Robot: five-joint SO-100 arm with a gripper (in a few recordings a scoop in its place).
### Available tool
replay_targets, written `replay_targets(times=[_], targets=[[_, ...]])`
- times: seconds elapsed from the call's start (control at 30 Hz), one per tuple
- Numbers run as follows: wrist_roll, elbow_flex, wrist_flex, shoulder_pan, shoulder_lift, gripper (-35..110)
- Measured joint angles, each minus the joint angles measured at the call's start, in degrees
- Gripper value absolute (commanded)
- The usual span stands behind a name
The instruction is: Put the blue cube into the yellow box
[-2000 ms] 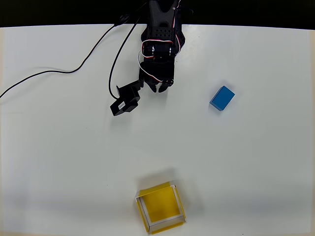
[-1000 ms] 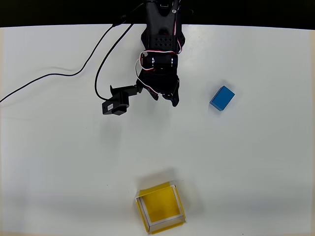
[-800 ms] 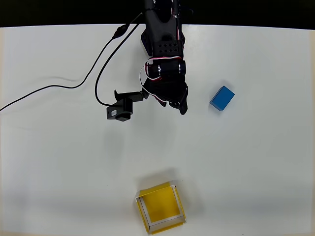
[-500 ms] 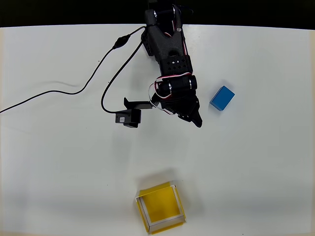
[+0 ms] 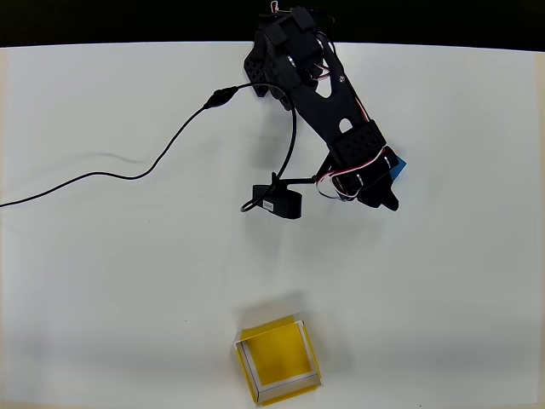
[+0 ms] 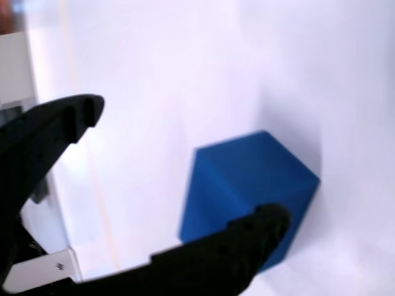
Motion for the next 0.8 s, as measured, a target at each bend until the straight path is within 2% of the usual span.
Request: replay_targets(times=[0.37, 0.8], targets=[[6.5, -2.4, -4.4, -6.0, -9.7, 52], [14.2, -6.3, -4.6, -13.4, -15.2, 52]])
